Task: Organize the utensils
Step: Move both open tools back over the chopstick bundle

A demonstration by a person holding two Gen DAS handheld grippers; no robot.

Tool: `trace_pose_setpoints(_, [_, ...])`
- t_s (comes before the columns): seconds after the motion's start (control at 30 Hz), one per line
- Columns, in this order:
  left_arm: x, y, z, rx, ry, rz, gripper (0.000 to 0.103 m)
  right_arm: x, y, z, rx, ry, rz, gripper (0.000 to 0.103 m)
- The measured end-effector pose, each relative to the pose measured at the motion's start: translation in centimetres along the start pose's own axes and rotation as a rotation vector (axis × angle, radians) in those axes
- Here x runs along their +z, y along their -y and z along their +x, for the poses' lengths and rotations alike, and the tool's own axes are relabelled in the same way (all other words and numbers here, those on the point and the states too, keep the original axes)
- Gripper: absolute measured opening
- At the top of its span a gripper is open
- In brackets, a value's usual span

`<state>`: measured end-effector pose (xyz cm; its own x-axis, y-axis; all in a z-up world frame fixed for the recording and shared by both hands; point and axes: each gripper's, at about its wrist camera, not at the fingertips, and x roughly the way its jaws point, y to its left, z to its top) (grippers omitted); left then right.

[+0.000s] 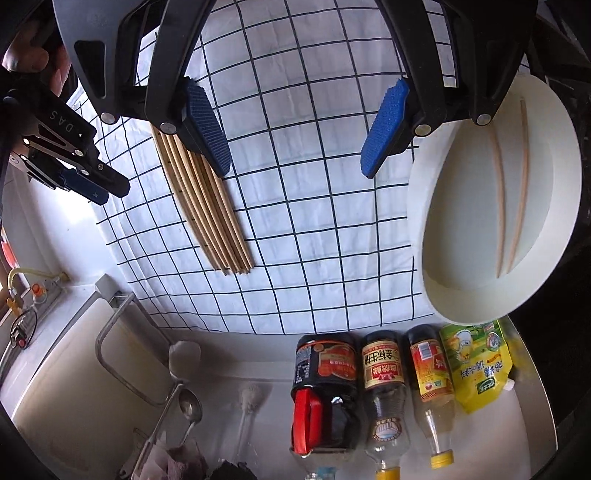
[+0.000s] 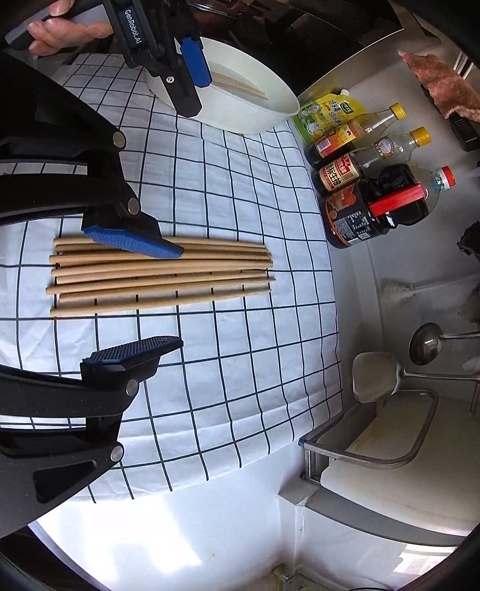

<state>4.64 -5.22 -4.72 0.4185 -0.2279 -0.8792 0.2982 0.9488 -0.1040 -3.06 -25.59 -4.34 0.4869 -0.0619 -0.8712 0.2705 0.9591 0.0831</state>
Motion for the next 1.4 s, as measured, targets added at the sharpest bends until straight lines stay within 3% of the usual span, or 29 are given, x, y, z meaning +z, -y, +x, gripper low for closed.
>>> trace_pose_setpoints(0.5, [-0.9,2.2,4.6,0.052,-0.046,-0.038,0.073,-1.6,3.5,3.5,0.009,-0.042,0.005,0.043])
trace_pose_setpoints(1.03, [-2.6,3.6,7.3,0.051,-0.091,-0.063,0.073,-2.0,2.3,6.7,0.045,-0.077,-0.091,0.043])
trace_pose_setpoints(1.4, [-2.8,5.1,7.8,0.034,-0.091,-0.053,0.076,-2.2,2.8,7.0,-0.003,-0.06,-0.132,0.043])
